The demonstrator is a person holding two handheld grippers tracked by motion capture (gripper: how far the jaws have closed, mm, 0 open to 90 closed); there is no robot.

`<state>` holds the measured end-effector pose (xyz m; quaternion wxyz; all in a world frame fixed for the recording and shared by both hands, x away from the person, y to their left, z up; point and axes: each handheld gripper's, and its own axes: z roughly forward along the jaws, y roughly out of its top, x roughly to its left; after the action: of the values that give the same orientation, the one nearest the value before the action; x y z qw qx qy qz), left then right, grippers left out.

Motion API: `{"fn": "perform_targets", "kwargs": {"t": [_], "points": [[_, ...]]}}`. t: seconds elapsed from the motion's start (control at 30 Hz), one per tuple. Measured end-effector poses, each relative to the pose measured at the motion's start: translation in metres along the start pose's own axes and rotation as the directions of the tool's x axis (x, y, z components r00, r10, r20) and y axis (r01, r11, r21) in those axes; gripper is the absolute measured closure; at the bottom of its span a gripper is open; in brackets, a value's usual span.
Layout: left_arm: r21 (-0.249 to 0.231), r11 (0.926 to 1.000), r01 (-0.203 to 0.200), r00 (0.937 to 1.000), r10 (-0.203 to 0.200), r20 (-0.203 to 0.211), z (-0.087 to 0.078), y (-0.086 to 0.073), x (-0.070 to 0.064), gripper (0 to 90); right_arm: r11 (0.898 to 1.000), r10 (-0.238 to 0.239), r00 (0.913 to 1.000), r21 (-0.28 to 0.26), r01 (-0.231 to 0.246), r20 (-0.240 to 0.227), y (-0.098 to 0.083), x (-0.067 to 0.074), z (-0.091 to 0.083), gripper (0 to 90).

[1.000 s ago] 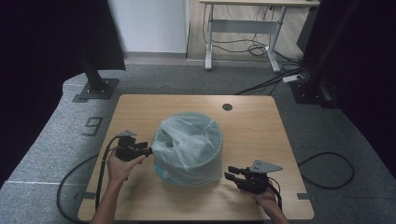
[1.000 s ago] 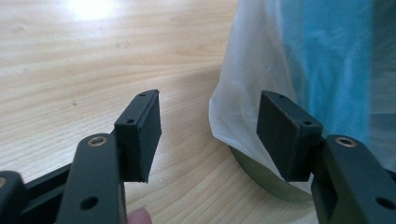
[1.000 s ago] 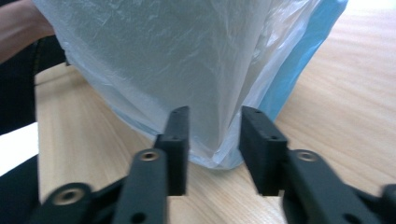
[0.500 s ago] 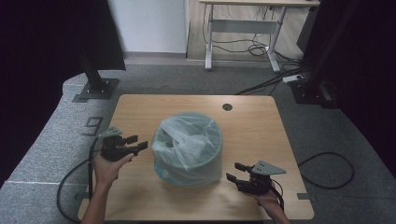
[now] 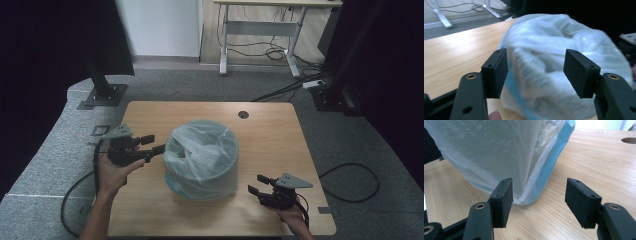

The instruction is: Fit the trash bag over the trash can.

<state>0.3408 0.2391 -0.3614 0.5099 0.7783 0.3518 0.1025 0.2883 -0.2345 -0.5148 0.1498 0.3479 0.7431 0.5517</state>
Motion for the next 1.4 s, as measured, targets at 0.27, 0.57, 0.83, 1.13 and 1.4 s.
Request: {"fn": "perform_targets", "kwargs": {"t": [0.27,0.57,0.83,1.13,1.4], "points": [[0.072,0.9964,-0.045,0.9979,0.041,0.051,0.035,0.029,-0.013,35.8,1.0,0.002,1.0,0.01,-0.002,0.003,-0.001,0.0,-0.001,38.4],[0.132,0.9899,-0.051,0.9977,0.045,0.05,0.067,0.05,-0.016,35.9,1.0,0.013,0.9998,0.008,-0.013,0.014,-0.002,-0.004,-0.003,38.4],[0.215,0.975,-0.054,0.9976,0.044,0.054,0.095,0.057,-0.012,36.8,1.0,0.013,0.9998,0.004,-0.013,0.012,-0.002,-0.004,-0.005,38.5],[0.324,0.9438,-0.065,0.997,0.048,0.06,0.114,0.058,-0.014,36.8,1.0,0.011,0.9999,0.004,-0.011,0.012,-0.002,-0.004,-0.006,38.5],[0.387,0.9203,-0.061,0.9975,0.042,0.057,0.123,0.056,-0.013,37.2,1.0,0.007,0.9999,0.004,-0.007,0.01,-0.001,-0.004,-0.006,38.5]]}}
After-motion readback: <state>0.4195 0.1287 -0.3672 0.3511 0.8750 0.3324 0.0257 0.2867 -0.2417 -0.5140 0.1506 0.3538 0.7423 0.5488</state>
